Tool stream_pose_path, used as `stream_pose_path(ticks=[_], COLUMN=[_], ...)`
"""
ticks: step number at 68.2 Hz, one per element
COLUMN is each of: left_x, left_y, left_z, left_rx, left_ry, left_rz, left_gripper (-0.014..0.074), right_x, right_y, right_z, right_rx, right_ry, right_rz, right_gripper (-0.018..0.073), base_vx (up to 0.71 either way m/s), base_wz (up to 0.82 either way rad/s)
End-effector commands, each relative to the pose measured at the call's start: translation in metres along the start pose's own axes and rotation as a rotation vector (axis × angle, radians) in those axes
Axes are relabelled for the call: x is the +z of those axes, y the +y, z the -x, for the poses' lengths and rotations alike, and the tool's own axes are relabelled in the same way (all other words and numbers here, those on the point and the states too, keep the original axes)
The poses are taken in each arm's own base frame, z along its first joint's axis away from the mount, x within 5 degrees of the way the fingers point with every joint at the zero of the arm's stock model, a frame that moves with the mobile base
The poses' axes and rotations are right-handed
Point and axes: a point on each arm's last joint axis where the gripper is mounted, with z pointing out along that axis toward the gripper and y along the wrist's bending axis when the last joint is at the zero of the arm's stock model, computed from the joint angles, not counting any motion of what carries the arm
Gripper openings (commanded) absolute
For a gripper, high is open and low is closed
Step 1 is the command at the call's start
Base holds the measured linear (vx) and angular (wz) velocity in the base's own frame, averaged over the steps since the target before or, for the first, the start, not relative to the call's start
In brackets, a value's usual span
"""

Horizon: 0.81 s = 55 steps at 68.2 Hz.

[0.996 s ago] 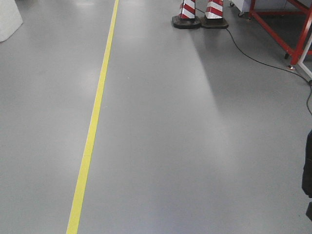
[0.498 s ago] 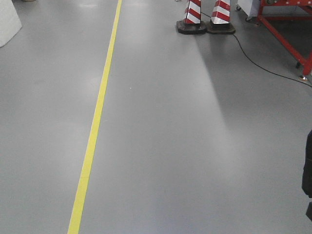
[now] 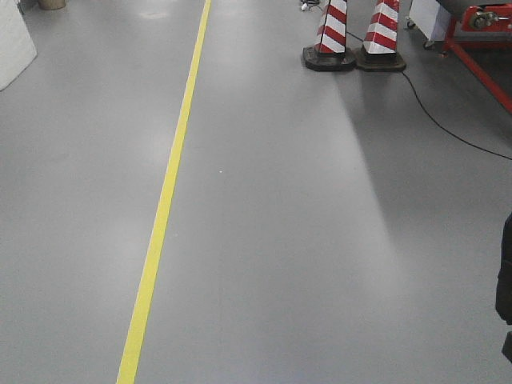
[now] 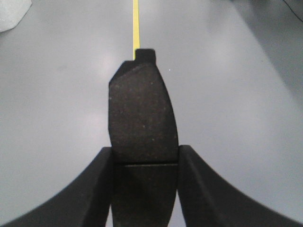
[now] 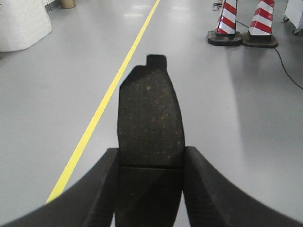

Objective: Move and align brake pads A on conveyor
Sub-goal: 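Drive forward along the yellow floor line holding both pads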

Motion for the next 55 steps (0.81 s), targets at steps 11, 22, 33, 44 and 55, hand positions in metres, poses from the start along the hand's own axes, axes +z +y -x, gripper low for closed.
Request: stream_pose_path(ticks=[11,22,33,44,55], left_x=[-0.0045,-0.0045,-0.0045,-0.0045,-0.0045], left_y=[-0.0005,-0.0005,-0.0005,-0.0005,-0.0005], left_z=[0.0169,0.0169,0.0169,0.0169,0.0169], left_rx=[-0.005,-0.005,-0.005,-0.005,-0.005], left_ry=[-0.119,-0.119,-0.119,-0.119,-0.119], left_rz=[-0.004,-0.004,-0.004,-0.004,-0.004], left_gripper=[0.0066,0.0066,0.0066,0.0066,0.0066], right_x=[-0.0032,-0.0032,-0.0032,-0.0032,-0.0032], right_y=[0.0001,0.0001,0.0001,0.0001,0.0001], right_z=[0.0177,0.0177,0.0177,0.0177,0.0177], right_rx=[-0.003,-0.003,-0.003,-0.003,-0.003], right_ry=[-0.117,-0.117,-0.117,-0.117,-0.117], right_rz=[0.000,0.000,0.000,0.000,0.000], right_gripper=[-0.0006,-0.0006,-0.0006,-0.0006,-0.0006], base_vx=[0.55,0.57,0.57,0.56,0.57], base_wz=[-0.01,-0.04,-0.04,-0.01,0.03])
